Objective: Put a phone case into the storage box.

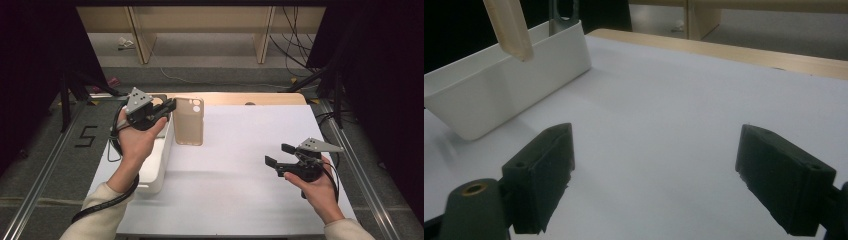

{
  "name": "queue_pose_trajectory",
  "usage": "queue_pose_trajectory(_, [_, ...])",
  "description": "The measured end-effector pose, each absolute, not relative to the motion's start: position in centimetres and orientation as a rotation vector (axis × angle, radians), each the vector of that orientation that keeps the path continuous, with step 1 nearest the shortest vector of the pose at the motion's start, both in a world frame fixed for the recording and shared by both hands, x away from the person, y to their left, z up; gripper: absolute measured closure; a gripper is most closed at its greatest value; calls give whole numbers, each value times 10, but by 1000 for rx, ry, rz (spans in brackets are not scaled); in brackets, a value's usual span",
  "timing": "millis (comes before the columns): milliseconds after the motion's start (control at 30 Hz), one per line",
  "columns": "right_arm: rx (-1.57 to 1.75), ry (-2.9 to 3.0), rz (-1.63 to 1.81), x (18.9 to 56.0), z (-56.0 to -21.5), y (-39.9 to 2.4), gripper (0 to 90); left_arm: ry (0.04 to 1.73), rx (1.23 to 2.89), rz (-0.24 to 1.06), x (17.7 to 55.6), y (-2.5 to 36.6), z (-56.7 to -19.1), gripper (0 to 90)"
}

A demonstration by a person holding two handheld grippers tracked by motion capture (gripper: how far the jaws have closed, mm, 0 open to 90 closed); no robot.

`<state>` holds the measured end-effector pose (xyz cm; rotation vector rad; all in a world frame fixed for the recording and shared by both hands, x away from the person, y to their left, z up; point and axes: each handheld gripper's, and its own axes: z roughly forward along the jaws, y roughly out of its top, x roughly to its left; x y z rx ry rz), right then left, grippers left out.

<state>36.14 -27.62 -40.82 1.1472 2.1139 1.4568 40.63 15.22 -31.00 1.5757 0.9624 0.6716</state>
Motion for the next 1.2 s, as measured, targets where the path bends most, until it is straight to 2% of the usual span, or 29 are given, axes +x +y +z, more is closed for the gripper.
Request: queue_pose_trajectory(1200, [1162, 2118, 1446, 361, -411, -277, 167, 1037, 1515, 760, 417, 196, -302, 850])
